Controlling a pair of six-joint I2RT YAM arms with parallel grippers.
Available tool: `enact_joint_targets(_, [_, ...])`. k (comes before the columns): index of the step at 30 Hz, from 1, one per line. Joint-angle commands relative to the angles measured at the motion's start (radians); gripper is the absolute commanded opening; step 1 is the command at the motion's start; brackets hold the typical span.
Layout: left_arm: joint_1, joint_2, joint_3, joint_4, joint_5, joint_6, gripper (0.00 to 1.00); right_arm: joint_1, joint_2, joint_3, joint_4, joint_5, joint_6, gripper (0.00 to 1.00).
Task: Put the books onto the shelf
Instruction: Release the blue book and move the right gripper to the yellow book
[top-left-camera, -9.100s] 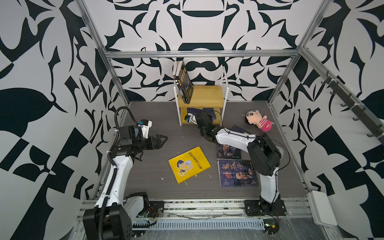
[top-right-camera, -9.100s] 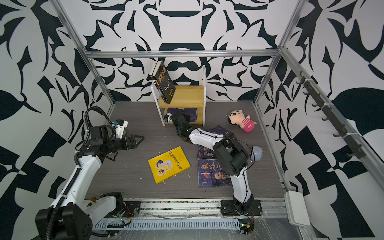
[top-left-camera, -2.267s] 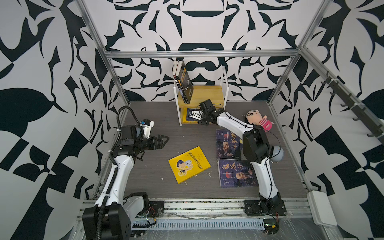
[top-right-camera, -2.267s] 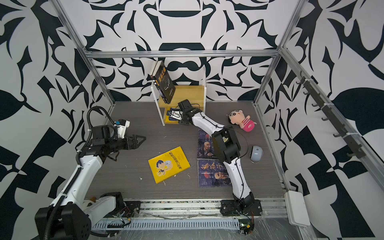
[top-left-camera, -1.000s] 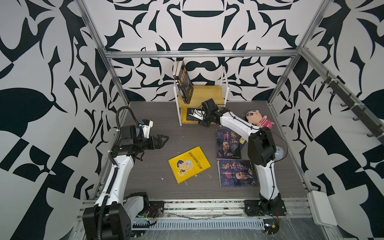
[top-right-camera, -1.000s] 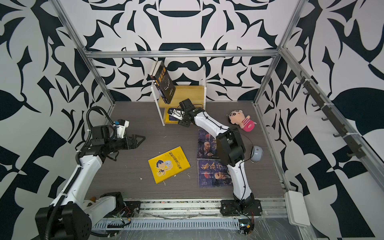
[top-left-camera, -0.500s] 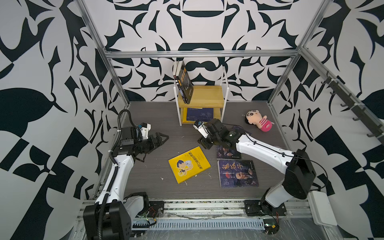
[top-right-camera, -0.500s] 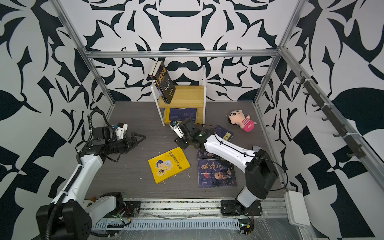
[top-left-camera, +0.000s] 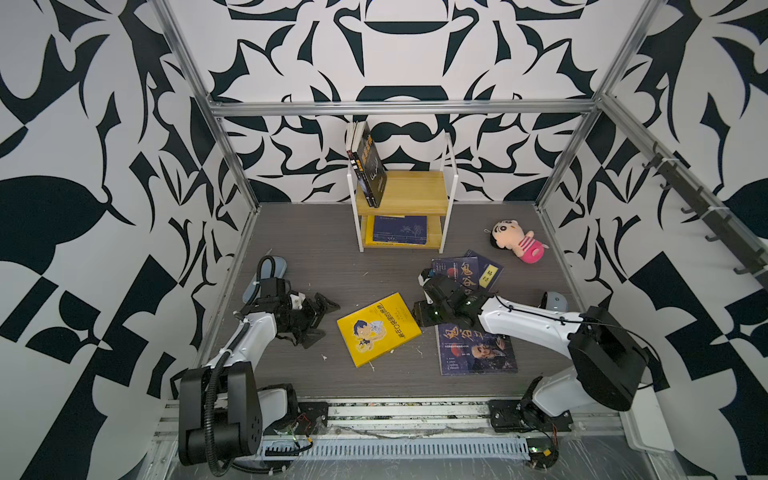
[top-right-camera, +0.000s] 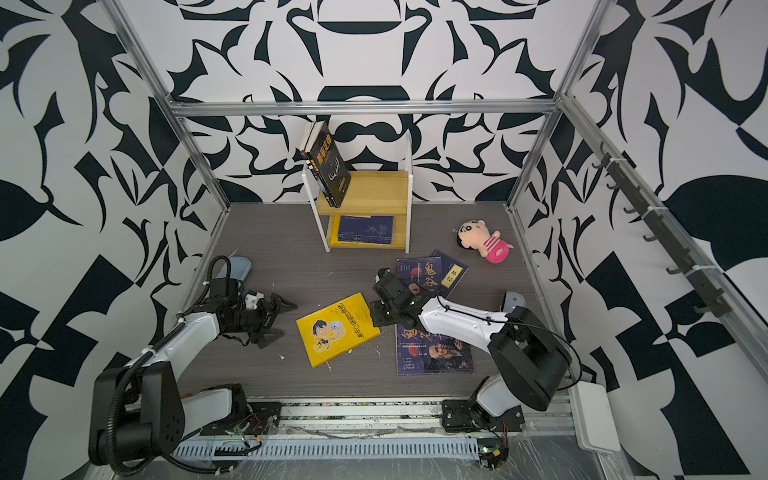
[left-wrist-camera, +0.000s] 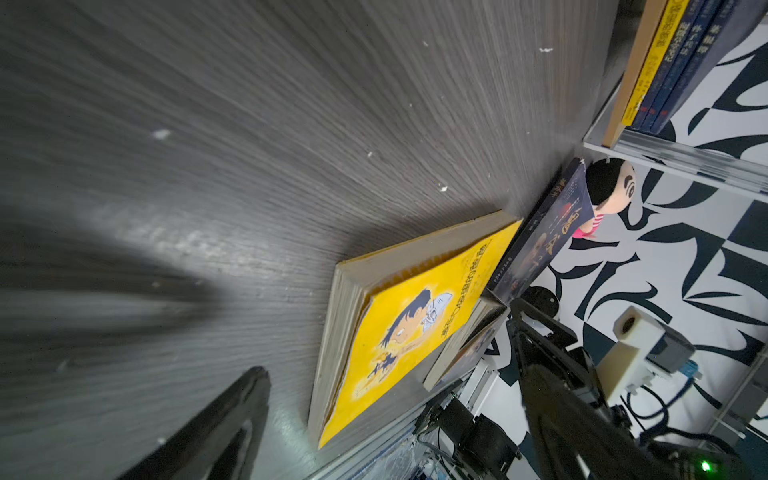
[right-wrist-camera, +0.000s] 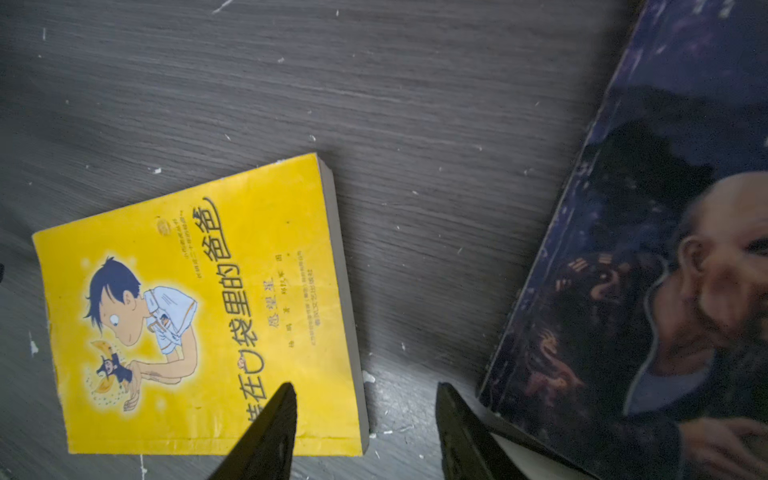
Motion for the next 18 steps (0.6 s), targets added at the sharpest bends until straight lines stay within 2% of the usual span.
enact_joint_targets(1, [-0.007, 0.024, -0.021, 0.023, -0.034, -0.042, 0.98, 0.005, 0.031, 0.009, 0.084, -0.042, 0.056, 0.56])
enact_joint_targets(4, [-0.027, 0.049, -0.029, 0.023, -0.055, -0.051, 0.96, 0.022, 0.075, 0.022, 0.087, -0.072, 0.079, 0.55])
enact_joint_targets(13, [-0.100, 0.179, -0.024, 0.063, -0.073, -0.071, 0.90, 0.151, 0.158, 0.000, 0.123, -0.049, 0.179, 0.54])
enact_joint_targets(18, [-0.146, 0.232, 0.010, 0.101, -0.043, -0.071, 0.89, 0.216, 0.180, -0.010, 0.153, -0.040, 0.236, 0.54])
